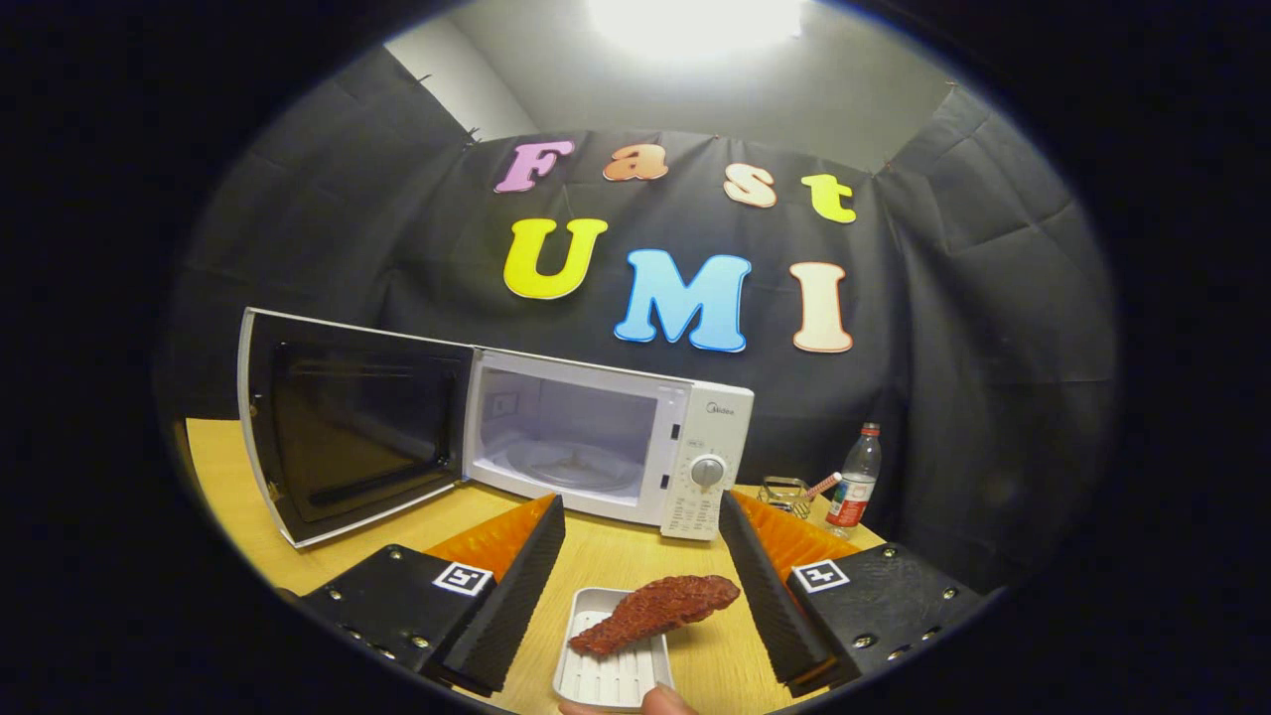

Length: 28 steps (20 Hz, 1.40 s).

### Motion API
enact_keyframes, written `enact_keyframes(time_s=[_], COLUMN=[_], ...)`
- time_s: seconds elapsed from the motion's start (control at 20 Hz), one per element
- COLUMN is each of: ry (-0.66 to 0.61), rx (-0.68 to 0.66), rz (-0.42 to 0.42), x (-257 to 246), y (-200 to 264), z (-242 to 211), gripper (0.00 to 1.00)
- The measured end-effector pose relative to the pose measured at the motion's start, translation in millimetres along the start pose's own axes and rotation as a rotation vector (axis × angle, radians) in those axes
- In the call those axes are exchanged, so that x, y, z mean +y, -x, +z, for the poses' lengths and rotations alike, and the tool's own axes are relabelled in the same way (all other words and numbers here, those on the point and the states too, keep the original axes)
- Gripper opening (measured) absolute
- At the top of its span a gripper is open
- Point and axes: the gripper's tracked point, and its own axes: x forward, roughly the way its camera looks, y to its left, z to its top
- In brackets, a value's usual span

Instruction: Open the microwave, put the food inside, and close the microwave door.

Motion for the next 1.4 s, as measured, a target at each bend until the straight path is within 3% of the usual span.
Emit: enact_keyframes(time_s=[0.2,0.8,0.9,0.95,1.05,1.1,1.15,1.2,1.4], ry=[-0.059,-0.58,-0.647,-0.672,-0.707,-0.73,-0.782,-0.836,-0.925], rx=[0.093,0.372,0.387,0.395,0.411,0.419,0.429,0.43,0.444], rz=[0.047,0.249,0.294,0.306,0.307,0.316,0.338,0.363,0.396], x=[-14.9,-12.8,-8.8,-7.1,-5.2,-3.6,-0.7,2.3,-3.8], y=[-14.2,-39.4,-36.7,-40.2,-45.9,-47.8,-45.2,-45.0,-35.3], z=[-29.0,-96.3,-96.6,-97.6,-103.2,-105.2,-102.1,-99.0,-95.0], gripper=[0.94,0.96,0.91,0.83,0.61,0.56,0.34,0.28,0.27])
